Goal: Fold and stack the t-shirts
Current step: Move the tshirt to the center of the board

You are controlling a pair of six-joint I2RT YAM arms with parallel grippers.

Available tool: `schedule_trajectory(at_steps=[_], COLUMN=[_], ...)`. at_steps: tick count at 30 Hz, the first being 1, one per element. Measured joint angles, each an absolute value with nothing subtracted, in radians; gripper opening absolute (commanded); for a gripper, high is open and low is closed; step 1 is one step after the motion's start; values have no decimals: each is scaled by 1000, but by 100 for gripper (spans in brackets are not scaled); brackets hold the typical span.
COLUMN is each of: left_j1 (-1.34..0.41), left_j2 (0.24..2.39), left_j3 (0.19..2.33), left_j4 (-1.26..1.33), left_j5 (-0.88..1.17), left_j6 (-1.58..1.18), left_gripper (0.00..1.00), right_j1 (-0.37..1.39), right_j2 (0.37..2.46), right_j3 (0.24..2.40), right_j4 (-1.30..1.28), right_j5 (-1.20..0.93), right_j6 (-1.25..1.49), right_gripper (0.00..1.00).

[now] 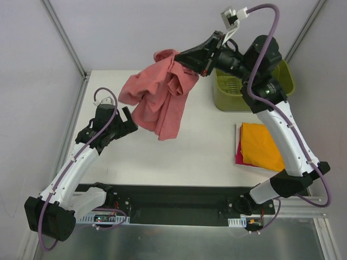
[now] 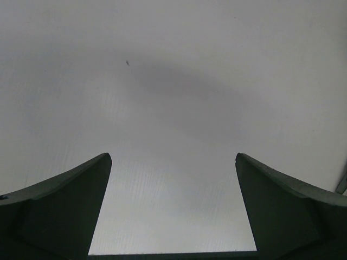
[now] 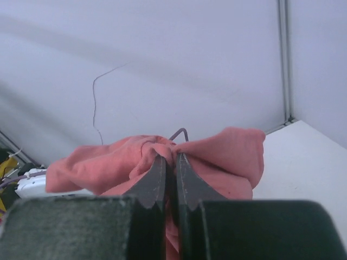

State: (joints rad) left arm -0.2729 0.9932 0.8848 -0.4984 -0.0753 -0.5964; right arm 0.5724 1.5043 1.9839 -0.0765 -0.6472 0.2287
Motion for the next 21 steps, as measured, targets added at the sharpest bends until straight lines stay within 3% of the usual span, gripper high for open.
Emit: schedule_trajectory(at_steps=[4,5,7,8,15,21], left_j1=[-273,-273,-273,-273,-273,-273], left_j2=[926,903,859,834,710,739], left_j3=[828,812,787,774,733,707], left_j4=[-508,-513,-525,-534,-595,-606], left_j5=[-88,-92,-108,-116,-162,-139], left_j6=[-622,-632,-648,-656,-696,-722], left_gripper=[99,99,99,99,99,99], right_j1=[603,601,597,595,586,613], right_j2=[1496,1491,1493,1499,1620,1573], right_j3=[1849,1785,1674,1618,1443,1382], right_j4=[-21,-21,-26,-44,-321,-435], right_j5=[-633,-609,-553,-517,-212,-25], right_j6=[225,223,228,225,176,94], right_gripper=[23,52,80,99,99,100])
